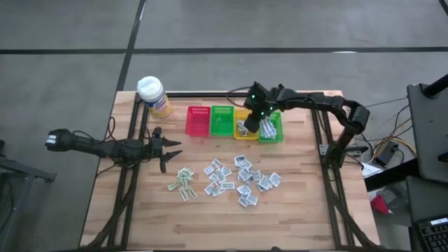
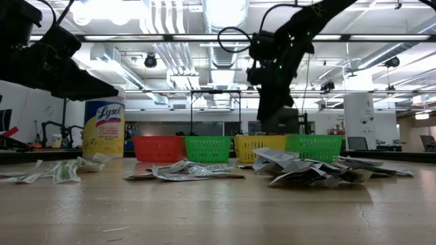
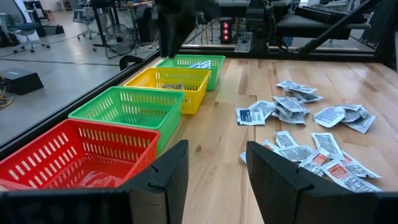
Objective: Pick & Place First Aid Supplies
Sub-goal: Put the blue alcohol pad into the yellow bin
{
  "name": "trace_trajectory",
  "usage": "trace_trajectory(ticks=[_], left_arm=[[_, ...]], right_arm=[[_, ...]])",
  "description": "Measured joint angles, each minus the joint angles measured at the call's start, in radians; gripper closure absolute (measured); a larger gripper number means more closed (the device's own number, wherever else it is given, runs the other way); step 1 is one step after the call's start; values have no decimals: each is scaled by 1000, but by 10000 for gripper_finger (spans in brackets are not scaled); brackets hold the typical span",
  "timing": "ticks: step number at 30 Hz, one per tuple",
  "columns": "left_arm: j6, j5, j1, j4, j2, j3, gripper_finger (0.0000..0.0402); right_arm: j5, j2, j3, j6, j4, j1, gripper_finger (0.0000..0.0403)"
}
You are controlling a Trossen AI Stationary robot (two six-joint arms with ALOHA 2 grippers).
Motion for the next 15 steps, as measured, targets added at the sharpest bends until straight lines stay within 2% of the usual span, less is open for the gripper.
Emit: trace_trajectory(ticks=[6,11,15], left_arm=[[-2,0,0,7,0,0,243],[-2,1,0,11,0,0,243],[-2,1,0,8,0,0,243]], right_arm=[[-22,-8,191,61,-297,3,298],[-175,-11,292,50,-512,75,298],[-252,-29,311,42,-596,159,298]])
